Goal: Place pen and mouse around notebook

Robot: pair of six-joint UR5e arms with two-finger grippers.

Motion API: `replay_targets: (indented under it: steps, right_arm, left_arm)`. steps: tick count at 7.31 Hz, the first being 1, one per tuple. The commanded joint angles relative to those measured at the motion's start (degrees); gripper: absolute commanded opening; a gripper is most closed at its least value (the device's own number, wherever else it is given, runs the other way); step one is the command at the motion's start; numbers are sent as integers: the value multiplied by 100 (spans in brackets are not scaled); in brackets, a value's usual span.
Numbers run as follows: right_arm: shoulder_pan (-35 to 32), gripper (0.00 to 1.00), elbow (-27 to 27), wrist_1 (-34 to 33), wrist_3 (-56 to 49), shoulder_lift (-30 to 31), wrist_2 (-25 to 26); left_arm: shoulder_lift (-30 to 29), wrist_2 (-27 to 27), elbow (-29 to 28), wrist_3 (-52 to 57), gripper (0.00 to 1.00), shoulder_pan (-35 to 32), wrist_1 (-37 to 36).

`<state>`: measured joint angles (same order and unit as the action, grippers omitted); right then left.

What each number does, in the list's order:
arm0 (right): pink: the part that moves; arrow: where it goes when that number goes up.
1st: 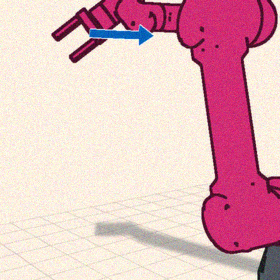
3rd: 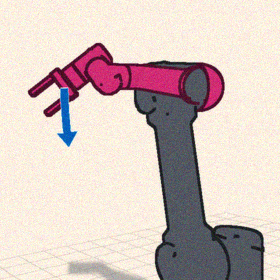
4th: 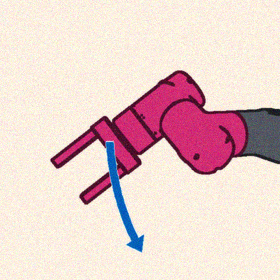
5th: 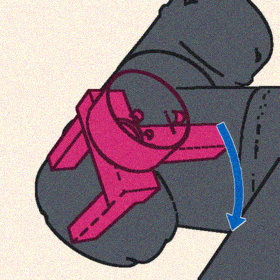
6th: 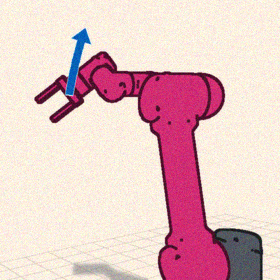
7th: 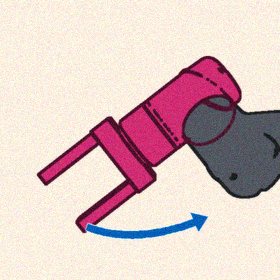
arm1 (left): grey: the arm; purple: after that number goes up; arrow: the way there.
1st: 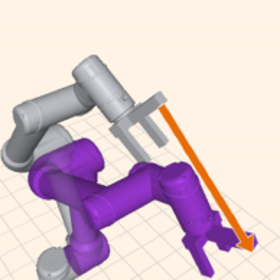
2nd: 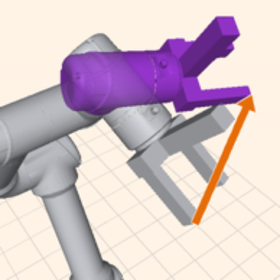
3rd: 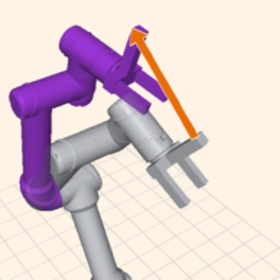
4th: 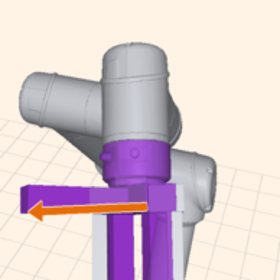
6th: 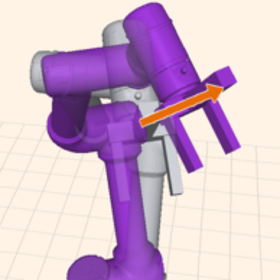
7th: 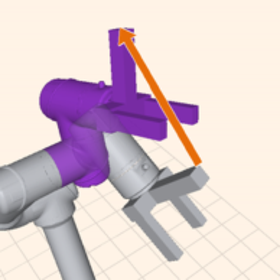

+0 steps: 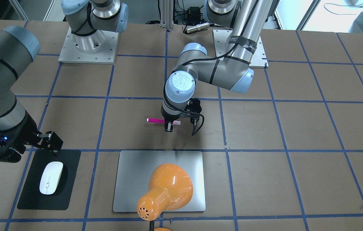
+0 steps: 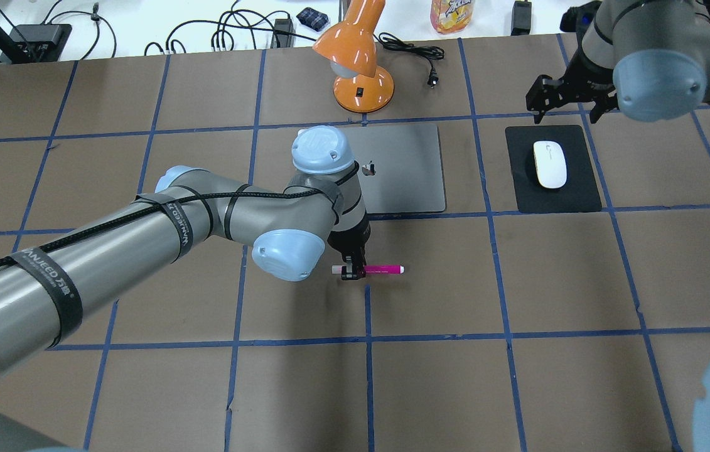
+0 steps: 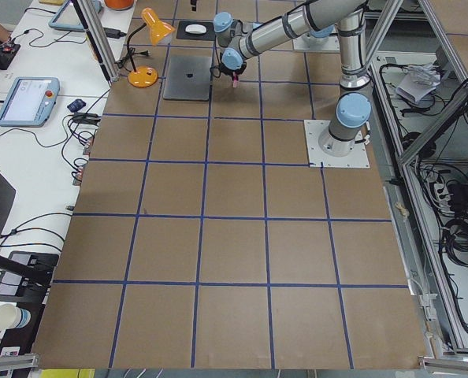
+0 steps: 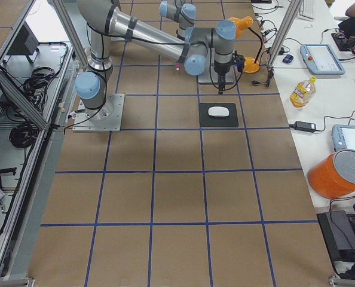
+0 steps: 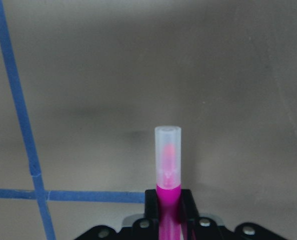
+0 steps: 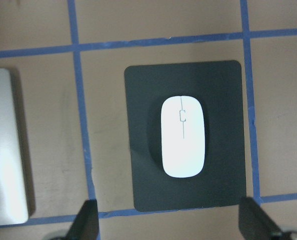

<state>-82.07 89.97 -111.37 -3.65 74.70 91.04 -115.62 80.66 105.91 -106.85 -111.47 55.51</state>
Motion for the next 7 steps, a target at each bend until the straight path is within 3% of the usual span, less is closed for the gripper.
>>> replay_targets:
  steps: [1, 2, 4, 6, 7]
  right_arm:
    - [-309, 100, -960, 1893, 503, 632, -25]
    - [-702, 100, -1095, 2030, 1306, 712, -16]
    - [-1030, 100, -1061, 2494, 1560, 713, 194]
    - [-1039, 100, -1315, 2820, 1560, 722, 212]
    - [-1039, 100, -1324, 3066, 1587, 731, 212]
  left_arm:
    - [-189, 20, 9, 41, 73, -24, -120]
    - [-146, 37, -9, 68, 100, -33, -146]
    - [205, 55, -192, 759, 100, 37, 124]
    - [844, 90, -543, 2291, 100, 596, 1558]
    - [1170, 377, -754, 3109, 100, 992, 2359]
